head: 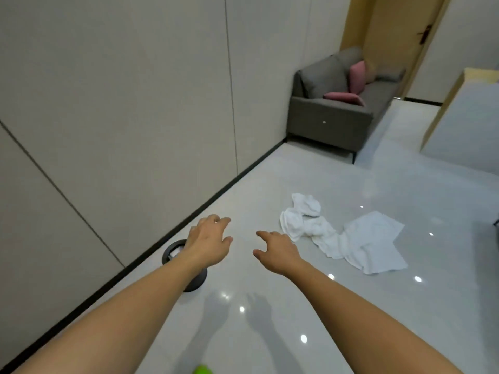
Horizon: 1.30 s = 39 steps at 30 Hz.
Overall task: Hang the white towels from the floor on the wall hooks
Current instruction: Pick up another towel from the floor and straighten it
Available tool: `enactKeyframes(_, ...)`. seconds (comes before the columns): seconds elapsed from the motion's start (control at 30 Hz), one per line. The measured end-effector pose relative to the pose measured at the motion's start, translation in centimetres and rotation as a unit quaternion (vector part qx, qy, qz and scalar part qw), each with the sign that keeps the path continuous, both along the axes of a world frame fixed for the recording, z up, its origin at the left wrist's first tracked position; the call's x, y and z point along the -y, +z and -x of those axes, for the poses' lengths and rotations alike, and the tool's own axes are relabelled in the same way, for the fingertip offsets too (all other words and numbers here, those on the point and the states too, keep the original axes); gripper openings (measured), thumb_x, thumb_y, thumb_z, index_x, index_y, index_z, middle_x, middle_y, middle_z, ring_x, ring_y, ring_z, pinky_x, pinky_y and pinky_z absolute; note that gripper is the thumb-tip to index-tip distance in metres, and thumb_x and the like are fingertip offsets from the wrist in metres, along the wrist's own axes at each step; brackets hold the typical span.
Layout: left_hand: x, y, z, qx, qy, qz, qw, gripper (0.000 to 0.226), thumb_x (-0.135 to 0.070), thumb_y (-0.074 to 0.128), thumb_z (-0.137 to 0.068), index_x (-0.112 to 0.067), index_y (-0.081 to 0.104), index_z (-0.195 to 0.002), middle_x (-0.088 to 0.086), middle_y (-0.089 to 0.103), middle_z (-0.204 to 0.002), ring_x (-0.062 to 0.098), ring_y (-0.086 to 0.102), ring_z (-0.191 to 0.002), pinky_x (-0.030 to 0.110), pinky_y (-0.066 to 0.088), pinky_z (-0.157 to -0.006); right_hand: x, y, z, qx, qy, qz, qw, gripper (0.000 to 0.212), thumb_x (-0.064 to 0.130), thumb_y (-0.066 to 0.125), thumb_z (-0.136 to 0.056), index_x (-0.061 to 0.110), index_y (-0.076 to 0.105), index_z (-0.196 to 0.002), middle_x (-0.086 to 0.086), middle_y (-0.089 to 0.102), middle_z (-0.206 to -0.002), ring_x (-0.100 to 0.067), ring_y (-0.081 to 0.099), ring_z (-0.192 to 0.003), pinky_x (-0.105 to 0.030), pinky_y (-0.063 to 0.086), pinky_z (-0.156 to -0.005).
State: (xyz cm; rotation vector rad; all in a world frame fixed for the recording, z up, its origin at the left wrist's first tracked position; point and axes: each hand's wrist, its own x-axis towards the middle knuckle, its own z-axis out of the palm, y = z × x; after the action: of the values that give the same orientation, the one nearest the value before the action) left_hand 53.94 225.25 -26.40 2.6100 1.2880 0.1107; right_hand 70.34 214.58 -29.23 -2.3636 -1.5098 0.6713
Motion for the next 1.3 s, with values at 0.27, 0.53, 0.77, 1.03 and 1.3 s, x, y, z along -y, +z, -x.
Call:
enactKeyframes(0.27,-6.1,-7.3,-18.5,-0.023,-0.171,0.058,0.983,0.056,-0.042,0.049,-0.095,-0.025,0.037,-0.147,0.006,0.039,-0.148,0.027,0.038,-0.132,0.04,0.036,-0.105,-0.3,-6.5,-14.1,-0.048,-0.196,0.054,0.978,0.061,0.044,0.054,-0.093,0.025,0.038,-0.149,-0.005,0.048,-0.145,-0.029,0.042,-0.133,-0.045,0.041,-0.106)
enactKeyframes(0.53,-15.8,-12.2,-29.8,-0.079,-0.236,0.146,0.958,0.054,-0.04,0.051,-0.093,-0.023,0.041,-0.143,0.008,0.043,-0.141,0.028,0.042,-0.127,0.041,0.04,-0.1,-5.2,-10.4,-21.6,-0.123,-0.337,0.097,0.928,0.059,0.04,0.056,-0.093,0.021,0.042,-0.147,-0.003,0.056,-0.138,-0.023,0.051,-0.127,-0.035,0.045,-0.101)
enactKeyframes(0.77,-22.1,-16.6,-38.1,-0.117,-0.21,0.227,0.944,0.057,-0.037,0.052,-0.092,-0.021,0.039,-0.146,0.01,0.039,-0.146,0.029,0.039,-0.132,0.042,0.038,-0.106,-10.2,-14.0,-28.7,-0.166,-0.376,0.134,0.902,0.056,0.04,0.057,-0.093,0.022,0.045,-0.145,-0.002,0.054,-0.142,-0.022,0.05,-0.129,-0.03,0.041,-0.103)
enactKeyframes(1.03,-30.2,-22.4,-50.3,-0.164,-0.176,0.245,0.939,0.054,-0.034,0.054,-0.093,-0.019,0.044,-0.144,0.011,0.043,-0.143,0.029,0.043,-0.129,0.037,0.04,-0.104,-19.9,-21.2,-43.4,-0.226,-0.372,0.133,0.89,0.054,0.038,0.059,-0.092,0.02,0.05,-0.142,-0.007,0.057,-0.139,-0.023,0.051,-0.129,-0.026,0.039,-0.1)
enactKeyframes(1.3,-36.2,-25.9,-59.7,-0.228,-0.138,0.279,0.923,0.05,-0.03,0.056,-0.094,-0.016,0.048,-0.141,0.014,0.047,-0.139,0.029,0.049,-0.124,0.034,0.04,-0.102,-26.7,-26.5,-56.0,-0.302,-0.364,0.177,0.863,0.053,0.039,0.059,-0.092,0.017,0.052,-0.14,-0.006,0.057,-0.138,-0.023,0.051,-0.127,-0.024,0.038,-0.097)
